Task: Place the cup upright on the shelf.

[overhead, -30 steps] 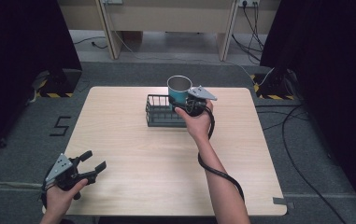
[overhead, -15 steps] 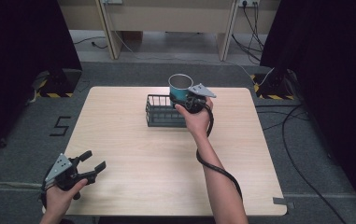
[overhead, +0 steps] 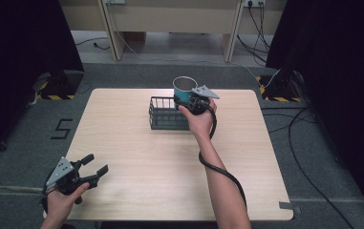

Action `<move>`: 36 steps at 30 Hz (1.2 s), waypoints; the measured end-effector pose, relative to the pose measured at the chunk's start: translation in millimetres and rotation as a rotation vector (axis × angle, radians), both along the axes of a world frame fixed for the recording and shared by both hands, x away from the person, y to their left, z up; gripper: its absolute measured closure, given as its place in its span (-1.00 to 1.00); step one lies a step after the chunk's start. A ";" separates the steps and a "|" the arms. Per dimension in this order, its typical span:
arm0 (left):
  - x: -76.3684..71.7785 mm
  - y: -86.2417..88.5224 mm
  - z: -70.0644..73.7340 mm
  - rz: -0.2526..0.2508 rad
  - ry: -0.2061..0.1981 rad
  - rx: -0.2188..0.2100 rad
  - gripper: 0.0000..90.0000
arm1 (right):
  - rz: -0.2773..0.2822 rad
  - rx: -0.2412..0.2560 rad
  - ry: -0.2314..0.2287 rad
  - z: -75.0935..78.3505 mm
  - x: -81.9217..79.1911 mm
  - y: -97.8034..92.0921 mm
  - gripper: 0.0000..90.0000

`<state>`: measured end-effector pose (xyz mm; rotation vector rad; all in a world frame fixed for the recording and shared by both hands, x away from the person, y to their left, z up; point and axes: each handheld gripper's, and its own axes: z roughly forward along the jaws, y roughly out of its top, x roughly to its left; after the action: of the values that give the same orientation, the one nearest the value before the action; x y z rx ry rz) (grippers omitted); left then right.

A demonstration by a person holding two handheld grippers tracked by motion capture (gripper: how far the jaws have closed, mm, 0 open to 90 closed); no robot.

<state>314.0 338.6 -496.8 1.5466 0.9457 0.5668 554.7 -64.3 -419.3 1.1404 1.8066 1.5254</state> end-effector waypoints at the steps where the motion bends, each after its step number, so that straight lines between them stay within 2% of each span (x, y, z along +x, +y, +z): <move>1: 0.0 0.0 0.0 0.000 0.000 0.000 -0.58 | 0.000 0.000 0.000 0.0 0.0 0.0 -0.57; 13: 0.0 0.3 0.0 0.000 0.000 0.000 -0.58 | -0.023 -0.025 0.029 -6.7 6.6 2.5 -0.58; 15: 0.0 0.3 0.0 0.000 0.000 0.000 -0.58 | -0.028 -0.034 0.055 -9.3 7.6 3.7 -0.58; 25: 0.1 0.1 0.0 0.000 0.001 -0.001 -0.58 | -0.032 -0.066 0.099 -14.2 9.7 7.2 -0.58; 36: 0.1 0.2 0.0 0.000 0.001 -0.002 -0.58 | -0.037 -0.095 0.124 -18.7 11.3 9.2 -0.58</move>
<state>314.1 338.8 -496.8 1.5456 0.9460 0.5652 566.0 -55.1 -438.0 1.2386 1.9065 1.3600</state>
